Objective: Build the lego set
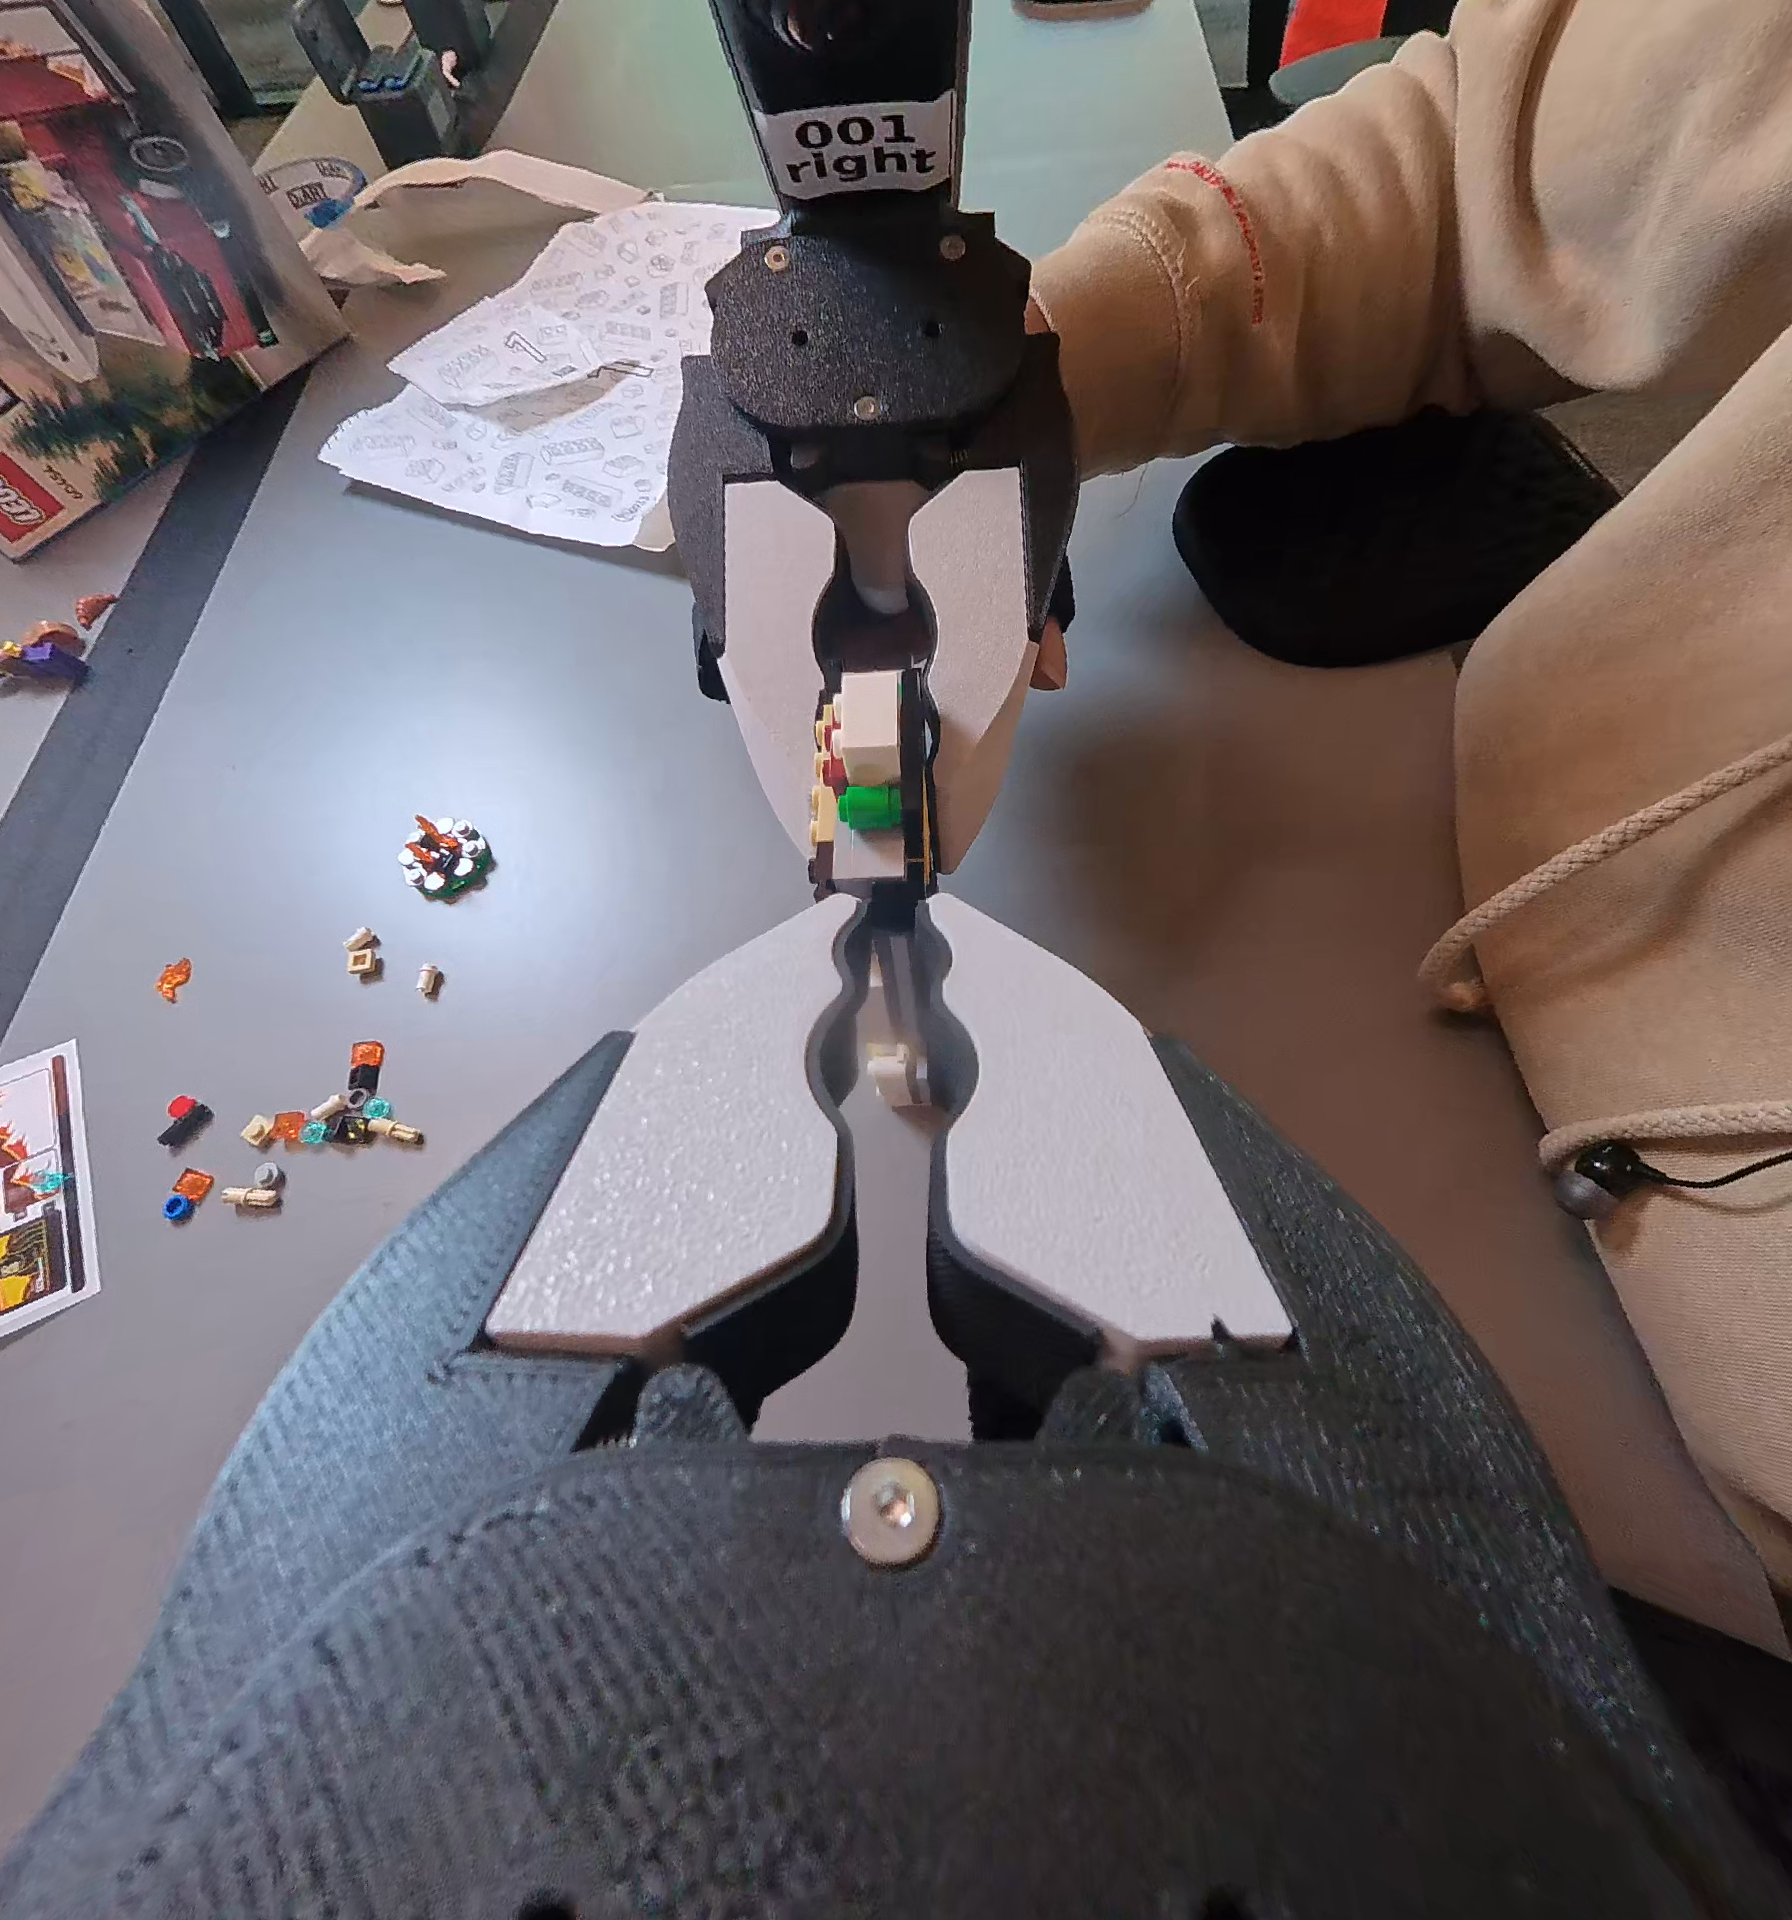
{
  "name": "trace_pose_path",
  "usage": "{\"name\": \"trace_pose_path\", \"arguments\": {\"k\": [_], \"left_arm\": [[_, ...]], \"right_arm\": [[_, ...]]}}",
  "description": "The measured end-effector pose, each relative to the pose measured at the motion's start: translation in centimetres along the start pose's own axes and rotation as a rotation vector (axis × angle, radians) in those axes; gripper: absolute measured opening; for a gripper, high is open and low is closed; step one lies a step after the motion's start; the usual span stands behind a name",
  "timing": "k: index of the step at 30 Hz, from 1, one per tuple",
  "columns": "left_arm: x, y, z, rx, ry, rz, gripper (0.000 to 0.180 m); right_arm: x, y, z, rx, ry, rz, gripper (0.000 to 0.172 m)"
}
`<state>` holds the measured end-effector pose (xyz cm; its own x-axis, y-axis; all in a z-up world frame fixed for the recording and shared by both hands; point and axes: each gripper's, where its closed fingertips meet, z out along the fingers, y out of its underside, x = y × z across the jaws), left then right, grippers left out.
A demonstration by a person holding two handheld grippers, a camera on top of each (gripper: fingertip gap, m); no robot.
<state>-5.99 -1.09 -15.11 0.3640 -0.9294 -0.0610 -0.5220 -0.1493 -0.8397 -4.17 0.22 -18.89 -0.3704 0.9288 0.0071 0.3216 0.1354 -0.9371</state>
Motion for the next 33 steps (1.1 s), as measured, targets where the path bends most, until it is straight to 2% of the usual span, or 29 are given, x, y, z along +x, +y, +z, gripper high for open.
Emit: {"name": "trace_pose_path", "arguments": {"k": [19, 25, 33], "left_arm": [[-0.2, 0.1, 0.1, -0.001, -0.01, -0.015, 0.01], [-0.2, 0.2, -0.2, 0.023, -0.03, -0.005, 0.021], [-0.4, -0.9, -1.1, 0.191, -0.233, 0.237, 0.026]], "right_arm": [[0.1, 0.0, 0.1, 0.008, -0.003, 0.011, 0.023], [0.3, 0.0, 0.0, 0.015, -0.012, 0.03, 0.023], [0.8, 0.0, 0.1, 0.02, -0.084, 0.087, 0.023]]}}
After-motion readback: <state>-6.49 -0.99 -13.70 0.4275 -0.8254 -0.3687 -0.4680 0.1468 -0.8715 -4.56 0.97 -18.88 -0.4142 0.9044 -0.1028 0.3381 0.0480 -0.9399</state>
